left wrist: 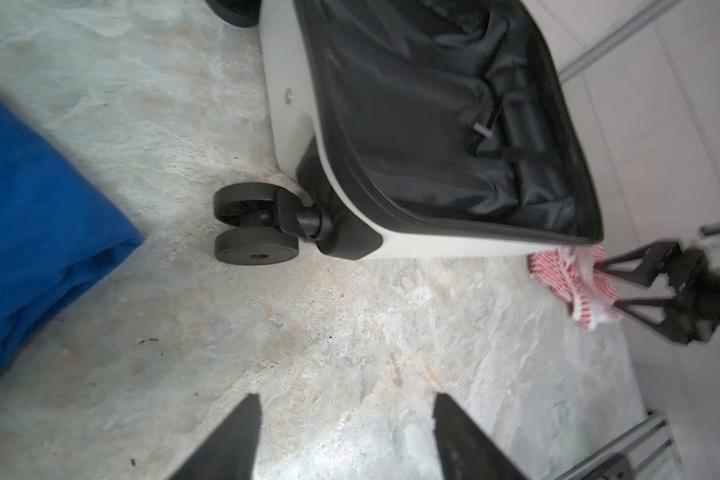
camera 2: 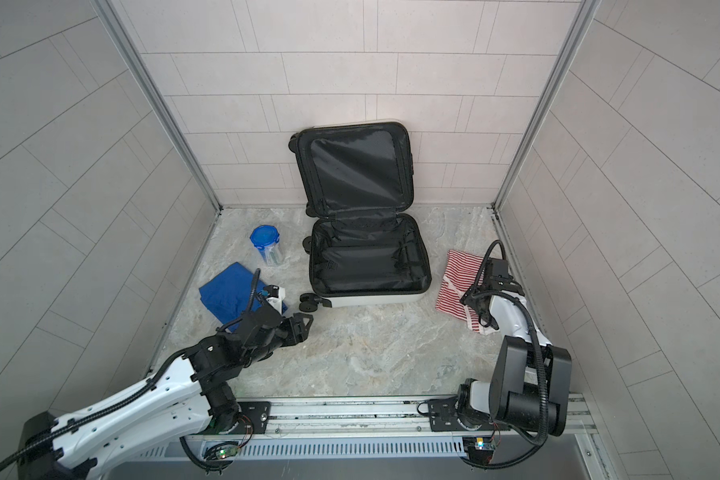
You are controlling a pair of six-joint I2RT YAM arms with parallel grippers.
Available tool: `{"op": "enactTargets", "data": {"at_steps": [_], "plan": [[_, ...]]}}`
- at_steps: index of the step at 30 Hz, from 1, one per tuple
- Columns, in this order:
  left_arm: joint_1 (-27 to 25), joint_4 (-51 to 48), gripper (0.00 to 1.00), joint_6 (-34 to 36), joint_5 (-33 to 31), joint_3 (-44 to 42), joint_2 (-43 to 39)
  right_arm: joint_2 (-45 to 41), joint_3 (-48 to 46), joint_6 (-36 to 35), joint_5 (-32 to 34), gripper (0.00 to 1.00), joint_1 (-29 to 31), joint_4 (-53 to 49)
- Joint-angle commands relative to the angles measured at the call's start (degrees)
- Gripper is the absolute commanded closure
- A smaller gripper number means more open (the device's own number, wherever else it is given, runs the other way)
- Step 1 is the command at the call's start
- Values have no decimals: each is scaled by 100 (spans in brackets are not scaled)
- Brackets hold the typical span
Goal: Pack the luggage
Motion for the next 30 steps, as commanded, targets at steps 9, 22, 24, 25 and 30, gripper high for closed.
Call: {"op": "enactTargets", "data": {"at_steps": [9,22,24,25,30], "plan": [[-303,1306,0,241,-65,760,1118,141,563,77,394,13,-1168,-222],[-309,1321,7,288,-272,788,756,976,277,334,-390,22,-1281,328],[-317,1306,8,263,-285,766,701,1022,216,362,-448,24,-1278,370],[-312,1310,9,256,-289,753,667,1032,177,375,-467,26,-1275,396],[-317,1313,14,221,-329,709,573,906,-94,510,-479,35,-1277,568]]}}
